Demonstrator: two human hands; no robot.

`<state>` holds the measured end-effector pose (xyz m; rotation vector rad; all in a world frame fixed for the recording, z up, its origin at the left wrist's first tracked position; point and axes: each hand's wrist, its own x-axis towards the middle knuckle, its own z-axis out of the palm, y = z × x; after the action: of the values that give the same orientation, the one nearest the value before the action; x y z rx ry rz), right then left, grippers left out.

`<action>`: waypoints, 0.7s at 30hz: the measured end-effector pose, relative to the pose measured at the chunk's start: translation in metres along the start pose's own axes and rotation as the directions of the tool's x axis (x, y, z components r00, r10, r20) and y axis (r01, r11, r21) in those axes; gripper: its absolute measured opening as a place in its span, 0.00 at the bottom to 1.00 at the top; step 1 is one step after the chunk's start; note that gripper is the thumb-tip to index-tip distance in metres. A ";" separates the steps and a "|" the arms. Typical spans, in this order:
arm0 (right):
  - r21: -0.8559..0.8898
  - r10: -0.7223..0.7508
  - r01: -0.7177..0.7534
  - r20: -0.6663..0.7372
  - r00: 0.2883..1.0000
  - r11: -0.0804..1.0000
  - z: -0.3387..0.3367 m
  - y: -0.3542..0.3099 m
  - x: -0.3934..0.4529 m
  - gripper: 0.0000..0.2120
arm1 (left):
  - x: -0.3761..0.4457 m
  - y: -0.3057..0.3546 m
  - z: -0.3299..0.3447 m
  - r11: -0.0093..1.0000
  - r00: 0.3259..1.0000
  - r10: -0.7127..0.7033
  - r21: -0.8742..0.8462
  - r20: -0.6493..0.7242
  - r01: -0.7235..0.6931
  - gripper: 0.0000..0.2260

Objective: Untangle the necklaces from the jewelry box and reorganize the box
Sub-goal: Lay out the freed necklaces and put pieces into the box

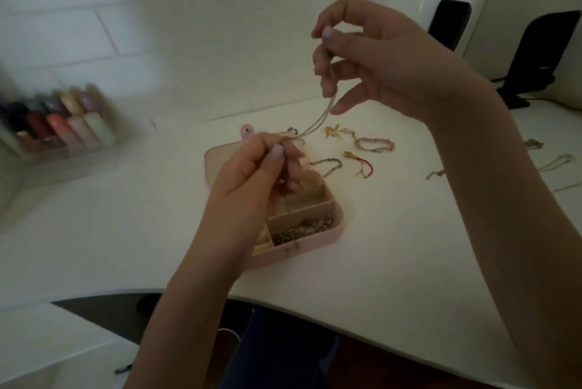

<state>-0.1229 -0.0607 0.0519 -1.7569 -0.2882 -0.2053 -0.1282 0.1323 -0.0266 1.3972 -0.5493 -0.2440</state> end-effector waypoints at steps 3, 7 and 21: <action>0.050 -0.031 0.030 0.029 0.999 0.998 0.011 0.003 0.004 0.03 | 0.008 0.015 -0.002 0.997 0.997 0.069 -0.045 0.045 -0.067 0.14; 0.046 -0.013 0.010 0.067 0.998 0.999 0.018 0.007 0.005 0.03 | 0.012 0.018 -0.004 0.992 0.993 0.099 -0.082 0.065 -0.093 0.14; -0.027 0.090 -0.086 0.221 0.971 0.996 0.031 0.015 0.002 0.03 | -0.011 -0.010 -0.021 0.881 0.980 -0.078 0.472 0.181 -0.017 0.09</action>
<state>-0.1167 -0.0332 0.0325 -1.8081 -0.3696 0.0543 -0.1256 0.1544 -0.0405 1.8712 -0.7868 -0.2869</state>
